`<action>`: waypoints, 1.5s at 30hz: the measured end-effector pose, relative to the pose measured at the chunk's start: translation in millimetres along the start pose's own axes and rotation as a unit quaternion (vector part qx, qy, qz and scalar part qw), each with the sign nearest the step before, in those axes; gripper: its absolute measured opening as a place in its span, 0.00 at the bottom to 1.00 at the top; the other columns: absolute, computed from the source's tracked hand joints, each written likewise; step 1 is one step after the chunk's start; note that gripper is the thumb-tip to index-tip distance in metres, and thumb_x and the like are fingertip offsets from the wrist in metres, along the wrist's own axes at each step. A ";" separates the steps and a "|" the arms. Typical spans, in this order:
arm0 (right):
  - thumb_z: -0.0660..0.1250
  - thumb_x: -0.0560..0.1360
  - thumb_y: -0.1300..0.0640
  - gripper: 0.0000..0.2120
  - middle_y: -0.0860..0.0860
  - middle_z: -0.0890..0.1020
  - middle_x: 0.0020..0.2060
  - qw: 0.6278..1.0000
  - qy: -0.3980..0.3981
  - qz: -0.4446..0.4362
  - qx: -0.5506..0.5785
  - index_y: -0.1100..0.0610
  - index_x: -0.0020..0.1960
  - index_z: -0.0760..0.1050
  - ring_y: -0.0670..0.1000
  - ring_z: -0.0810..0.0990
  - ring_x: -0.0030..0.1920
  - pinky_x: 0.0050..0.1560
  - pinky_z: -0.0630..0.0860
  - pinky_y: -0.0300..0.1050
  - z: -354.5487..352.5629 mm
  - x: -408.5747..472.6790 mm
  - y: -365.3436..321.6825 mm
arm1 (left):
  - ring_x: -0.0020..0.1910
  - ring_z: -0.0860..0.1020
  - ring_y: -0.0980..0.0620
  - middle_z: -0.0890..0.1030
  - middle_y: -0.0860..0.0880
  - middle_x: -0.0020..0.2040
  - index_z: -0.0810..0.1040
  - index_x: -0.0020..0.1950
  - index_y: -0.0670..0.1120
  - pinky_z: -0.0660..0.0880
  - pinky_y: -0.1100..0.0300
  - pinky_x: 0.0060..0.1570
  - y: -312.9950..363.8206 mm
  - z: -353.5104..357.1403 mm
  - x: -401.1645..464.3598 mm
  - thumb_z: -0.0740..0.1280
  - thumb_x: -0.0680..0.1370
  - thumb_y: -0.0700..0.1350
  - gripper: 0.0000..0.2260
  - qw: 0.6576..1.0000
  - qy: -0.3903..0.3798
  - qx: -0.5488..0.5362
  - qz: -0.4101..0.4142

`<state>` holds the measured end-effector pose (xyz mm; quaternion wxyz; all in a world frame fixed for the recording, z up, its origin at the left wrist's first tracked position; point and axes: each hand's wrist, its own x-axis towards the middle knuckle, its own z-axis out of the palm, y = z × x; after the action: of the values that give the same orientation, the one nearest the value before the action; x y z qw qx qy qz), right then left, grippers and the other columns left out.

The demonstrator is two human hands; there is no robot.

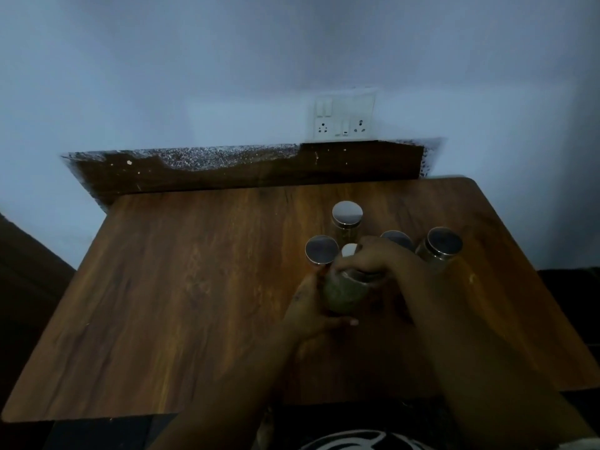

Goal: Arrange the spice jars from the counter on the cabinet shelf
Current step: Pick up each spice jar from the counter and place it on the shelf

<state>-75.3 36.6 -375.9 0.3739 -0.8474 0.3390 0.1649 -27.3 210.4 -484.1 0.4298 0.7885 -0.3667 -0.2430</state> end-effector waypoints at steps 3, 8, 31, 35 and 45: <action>0.74 0.68 0.40 0.35 0.55 0.76 0.60 0.995 -0.027 -0.062 0.071 0.56 0.68 0.68 0.57 0.78 0.56 0.54 0.80 0.56 -20.9 -13.4 -13.8 | 0.60 0.78 0.53 0.76 0.52 0.62 0.69 0.66 0.53 0.80 0.53 0.54 26.0 -20.3 5.5 0.81 0.59 0.55 0.39 0.991 0.039 -0.131 0.009; 0.77 0.68 0.54 0.27 0.54 0.74 0.63 0.929 -0.042 -0.181 0.321 0.50 0.64 0.73 0.57 0.78 0.60 0.56 0.80 0.55 -36.2 -18.9 -20.0 | 0.57 0.80 0.47 0.82 0.45 0.58 0.73 0.65 0.46 0.78 0.55 0.53 50.8 -59.7 13.1 0.72 0.66 0.54 0.29 0.900 -0.119 -0.414 -0.067; 0.71 0.70 0.40 0.28 0.58 0.83 0.56 0.851 0.032 -0.236 0.467 0.58 0.62 0.77 0.62 0.80 0.58 0.62 0.72 0.63 -65.3 -24.6 -40.8 | 0.64 0.77 0.45 0.73 0.45 0.69 0.59 0.75 0.59 0.78 0.51 0.56 113.9 -75.3 28.3 0.77 0.67 0.40 0.43 0.919 -0.044 -0.387 0.070; 0.70 0.70 0.41 0.30 0.62 0.82 0.55 0.811 0.009 -0.249 0.529 0.62 0.63 0.77 0.61 0.81 0.52 0.59 0.75 0.60 -70.0 -33.2 -43.7 | 0.65 0.77 0.42 0.77 0.41 0.66 0.58 0.76 0.58 0.77 0.49 0.60 120.7 -81.9 25.1 0.72 0.71 0.35 0.40 0.921 -0.065 -0.375 0.089; 0.76 0.66 0.62 0.44 0.57 0.79 0.62 0.795 -0.143 -0.334 0.485 0.41 0.75 0.60 0.60 0.79 0.62 0.52 0.79 0.56 -78.8 -37.4 -29.3 | 0.67 0.74 0.37 0.77 0.38 0.66 0.57 0.78 0.55 0.67 0.37 0.68 139.8 -105.8 24.7 0.68 0.71 0.33 0.40 0.906 -0.003 -0.410 0.108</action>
<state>-79.5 9.2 -288.2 0.8122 -0.5821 0.0129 -0.0375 10.1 193.2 -311.9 0.7376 0.4974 -0.3188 -0.3270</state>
